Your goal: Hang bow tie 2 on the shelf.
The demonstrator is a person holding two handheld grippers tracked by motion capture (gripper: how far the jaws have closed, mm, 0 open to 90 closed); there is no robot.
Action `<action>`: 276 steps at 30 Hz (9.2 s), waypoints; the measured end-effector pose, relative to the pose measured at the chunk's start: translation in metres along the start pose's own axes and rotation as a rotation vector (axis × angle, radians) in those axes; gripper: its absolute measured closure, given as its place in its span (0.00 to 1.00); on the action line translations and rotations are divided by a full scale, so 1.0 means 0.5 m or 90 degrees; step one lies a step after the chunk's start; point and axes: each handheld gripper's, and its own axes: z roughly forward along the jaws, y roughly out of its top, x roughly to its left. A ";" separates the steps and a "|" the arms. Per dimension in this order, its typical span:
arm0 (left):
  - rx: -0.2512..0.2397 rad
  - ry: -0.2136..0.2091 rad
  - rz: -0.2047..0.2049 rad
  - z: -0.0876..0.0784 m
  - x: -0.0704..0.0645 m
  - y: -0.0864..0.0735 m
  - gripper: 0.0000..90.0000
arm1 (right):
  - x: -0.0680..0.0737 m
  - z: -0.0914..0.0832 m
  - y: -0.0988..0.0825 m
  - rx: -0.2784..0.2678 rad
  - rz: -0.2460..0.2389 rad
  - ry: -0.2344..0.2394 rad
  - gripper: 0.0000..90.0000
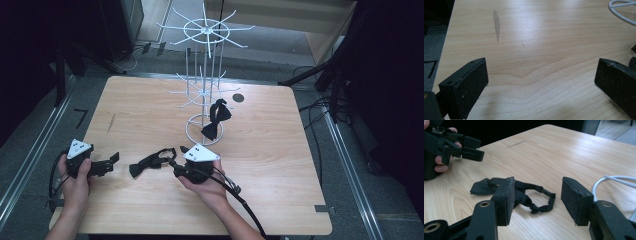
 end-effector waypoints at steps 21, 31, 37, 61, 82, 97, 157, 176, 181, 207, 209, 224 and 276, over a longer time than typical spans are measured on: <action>0.001 0.001 -0.001 0.000 0.000 0.000 0.00 | -0.008 0.090 -0.008 0.046 0.015 -0.037 0.52; 0.002 0.000 -0.001 0.000 0.000 0.000 0.00 | -0.022 0.123 -0.019 0.071 0.020 -0.054 0.52; 0.001 0.000 -0.001 0.000 0.000 0.000 0.00 | -0.035 0.135 -0.020 0.089 0.048 -0.070 0.54; 0.001 -0.001 -0.001 0.000 0.000 0.000 0.00 | -0.031 0.149 -0.022 0.169 0.036 -0.081 0.96; 0.000 -0.002 -0.002 0.000 0.001 0.000 0.00 | -0.018 0.113 -0.025 0.126 0.003 -0.076 0.99; 0.000 -0.001 -0.002 -0.001 0.001 0.000 0.00 | -0.013 0.069 -0.005 0.085 -0.005 -0.067 0.99; -0.008 -0.003 -0.004 -0.002 0.000 -0.001 0.00 | -0.085 -0.137 0.084 -0.068 0.004 -0.130 0.99; -0.006 -0.005 -0.003 -0.002 0.001 -0.001 0.00 | -0.086 -0.190 0.117 -0.109 0.007 -0.137 0.99; -0.006 -0.005 -0.003 -0.002 0.001 -0.001 0.00 | -0.084 -0.199 0.123 -0.122 0.003 -0.132 0.99; -0.005 -0.005 0.001 -0.002 0.000 -0.001 0.00 | -0.109 -0.218 0.139 -0.161 0.019 -0.154 0.99; -0.005 -0.005 0.001 -0.002 0.000 -0.001 0.00 | -0.112 -0.214 0.138 -0.158 0.021 -0.153 0.99; 0.000 -0.007 0.005 -0.001 -0.001 0.000 0.00 | -0.139 -0.179 0.135 -0.149 0.043 -0.166 0.99; -0.005 -0.007 0.004 -0.002 -0.001 -0.001 0.00 | -0.162 -0.175 0.066 -0.099 0.025 -0.140 0.37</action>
